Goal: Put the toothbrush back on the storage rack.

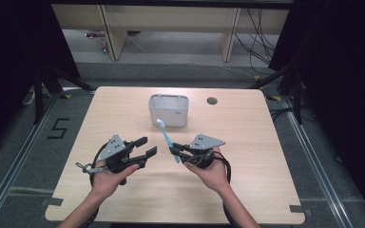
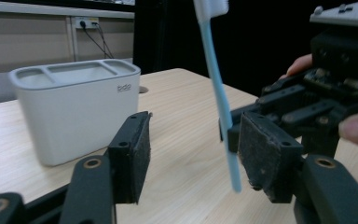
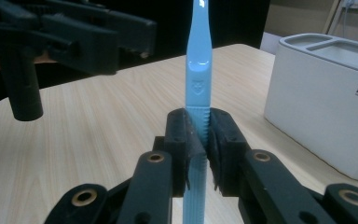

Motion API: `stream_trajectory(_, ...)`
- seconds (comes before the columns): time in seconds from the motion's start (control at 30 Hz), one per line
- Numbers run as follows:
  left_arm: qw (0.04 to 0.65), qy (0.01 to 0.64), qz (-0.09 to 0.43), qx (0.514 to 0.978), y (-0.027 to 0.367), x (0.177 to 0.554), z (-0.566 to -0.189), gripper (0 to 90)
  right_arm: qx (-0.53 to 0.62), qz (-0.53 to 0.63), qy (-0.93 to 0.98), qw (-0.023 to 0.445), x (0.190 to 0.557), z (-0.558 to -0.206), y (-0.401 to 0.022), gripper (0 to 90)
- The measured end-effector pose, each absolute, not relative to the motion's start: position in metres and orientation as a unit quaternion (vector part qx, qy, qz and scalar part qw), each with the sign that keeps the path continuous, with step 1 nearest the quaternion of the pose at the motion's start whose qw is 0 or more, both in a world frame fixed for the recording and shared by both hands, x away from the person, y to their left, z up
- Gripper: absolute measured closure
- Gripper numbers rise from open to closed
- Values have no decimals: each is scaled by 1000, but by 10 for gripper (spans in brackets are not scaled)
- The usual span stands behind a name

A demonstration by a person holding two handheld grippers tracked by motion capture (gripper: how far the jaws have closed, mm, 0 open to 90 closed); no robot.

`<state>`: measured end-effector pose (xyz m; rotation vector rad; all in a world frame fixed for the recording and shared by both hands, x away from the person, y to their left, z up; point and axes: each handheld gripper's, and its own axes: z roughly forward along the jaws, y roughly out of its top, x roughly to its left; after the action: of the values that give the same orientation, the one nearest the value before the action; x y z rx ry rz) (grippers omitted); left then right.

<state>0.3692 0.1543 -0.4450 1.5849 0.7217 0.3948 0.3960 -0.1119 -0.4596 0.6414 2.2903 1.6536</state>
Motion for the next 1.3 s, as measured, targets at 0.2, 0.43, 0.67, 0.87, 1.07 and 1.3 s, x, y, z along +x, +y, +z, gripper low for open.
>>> stream_trajectory(0.2, 629, 311, 154, 696, 138, 378, -441, 487, 213, 569, 782, 143, 398, -458, -110, 788)
stream_trajectory(0.43, 626, 316, 157, 695, 129, 386, -443, 554, 213, 559, 788, 146, 397, -457, -108, 788)
stream_trajectory(0.67, 634, 324, 149, 687, 126, 393, -444, 654, 217, 560, 789, 134, 397, -457, -103, 789)
stream_trajectory(0.87, 637, 319, 148, 686, 124, 395, -445, 755, 212, 555, 791, 143, 397, -456, -100, 788)
stream_trajectory(1.07, 640, 310, 138, 690, 121, 394, -443, 820, 212, 550, 795, 139, 397, -456, -97, 788)
stream_trajectory(1.3, 625, 299, 163, 702, 120, 394, -437, 838, 209, 542, 798, 162, 401, -452, -95, 731)
